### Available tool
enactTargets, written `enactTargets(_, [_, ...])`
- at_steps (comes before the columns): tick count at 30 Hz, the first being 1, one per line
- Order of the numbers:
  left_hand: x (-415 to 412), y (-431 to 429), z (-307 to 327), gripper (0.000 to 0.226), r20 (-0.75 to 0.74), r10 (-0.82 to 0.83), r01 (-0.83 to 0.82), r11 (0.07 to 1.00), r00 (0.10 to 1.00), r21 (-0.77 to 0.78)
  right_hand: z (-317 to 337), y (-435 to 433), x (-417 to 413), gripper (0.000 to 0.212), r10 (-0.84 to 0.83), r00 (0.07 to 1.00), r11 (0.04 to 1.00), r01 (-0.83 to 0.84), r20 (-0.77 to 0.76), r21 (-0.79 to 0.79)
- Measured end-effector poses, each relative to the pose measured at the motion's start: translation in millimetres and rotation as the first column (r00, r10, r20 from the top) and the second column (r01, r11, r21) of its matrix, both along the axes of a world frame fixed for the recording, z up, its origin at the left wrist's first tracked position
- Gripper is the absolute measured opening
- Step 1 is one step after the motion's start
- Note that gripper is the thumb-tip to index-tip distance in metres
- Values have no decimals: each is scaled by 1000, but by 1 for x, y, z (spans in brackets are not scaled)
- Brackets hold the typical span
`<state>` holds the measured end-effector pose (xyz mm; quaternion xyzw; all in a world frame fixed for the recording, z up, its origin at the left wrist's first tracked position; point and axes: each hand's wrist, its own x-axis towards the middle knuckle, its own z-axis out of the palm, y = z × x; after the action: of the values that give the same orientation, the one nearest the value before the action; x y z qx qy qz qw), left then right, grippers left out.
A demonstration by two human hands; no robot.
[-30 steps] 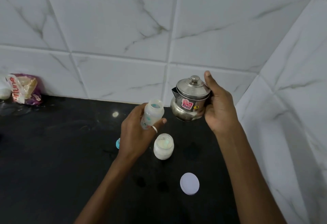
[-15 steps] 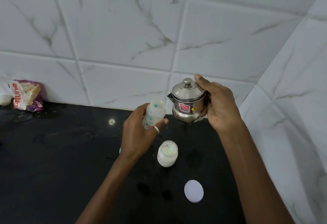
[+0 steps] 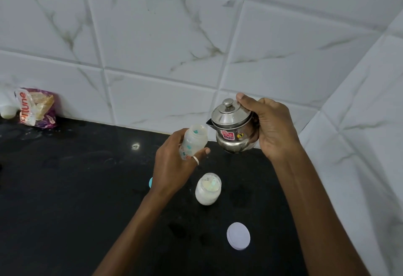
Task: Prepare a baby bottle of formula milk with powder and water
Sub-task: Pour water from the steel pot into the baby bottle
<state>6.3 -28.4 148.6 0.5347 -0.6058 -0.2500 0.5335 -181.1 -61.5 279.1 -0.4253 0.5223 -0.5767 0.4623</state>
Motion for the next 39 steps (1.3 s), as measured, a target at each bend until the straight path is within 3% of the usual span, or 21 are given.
enactTargets(39, [-6, -10, -12, 65, -24, 6, -5, 1000, 1000, 13, 17, -16, 9, 48, 28, 943, 1000, -29, -332, 4])
